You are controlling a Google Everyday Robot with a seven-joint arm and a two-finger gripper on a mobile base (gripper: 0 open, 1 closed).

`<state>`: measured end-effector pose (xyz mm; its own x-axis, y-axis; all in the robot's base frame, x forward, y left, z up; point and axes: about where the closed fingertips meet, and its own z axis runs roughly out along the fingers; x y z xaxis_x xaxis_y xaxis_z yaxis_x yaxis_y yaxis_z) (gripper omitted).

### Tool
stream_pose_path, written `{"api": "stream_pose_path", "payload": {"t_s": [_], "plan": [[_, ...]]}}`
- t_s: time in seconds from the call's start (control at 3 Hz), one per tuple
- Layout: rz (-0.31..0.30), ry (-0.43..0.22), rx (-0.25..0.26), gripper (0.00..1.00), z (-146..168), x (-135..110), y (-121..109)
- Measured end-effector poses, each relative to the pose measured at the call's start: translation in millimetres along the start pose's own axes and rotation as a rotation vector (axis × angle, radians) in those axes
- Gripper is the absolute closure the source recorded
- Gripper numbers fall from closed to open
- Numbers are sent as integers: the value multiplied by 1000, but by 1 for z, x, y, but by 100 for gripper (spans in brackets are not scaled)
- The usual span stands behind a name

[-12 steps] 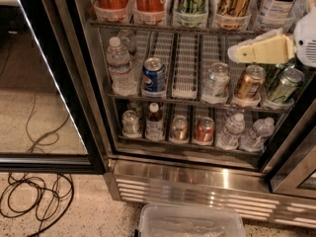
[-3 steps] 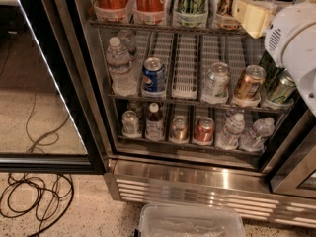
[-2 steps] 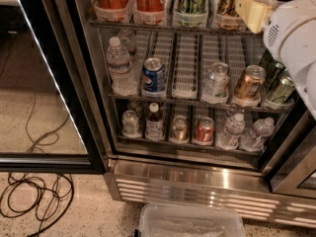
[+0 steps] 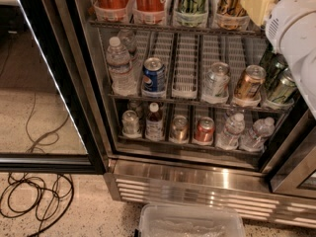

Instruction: Pick blue plastic bottle from top shelf of fridge

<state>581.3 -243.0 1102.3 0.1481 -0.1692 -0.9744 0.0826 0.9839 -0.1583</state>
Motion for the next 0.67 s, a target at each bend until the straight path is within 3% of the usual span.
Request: {"api": "stream_pose_path", "payload": {"t_s": [0.67], "plan": [[-30, -6, 40, 33, 1, -3, -13]]}}
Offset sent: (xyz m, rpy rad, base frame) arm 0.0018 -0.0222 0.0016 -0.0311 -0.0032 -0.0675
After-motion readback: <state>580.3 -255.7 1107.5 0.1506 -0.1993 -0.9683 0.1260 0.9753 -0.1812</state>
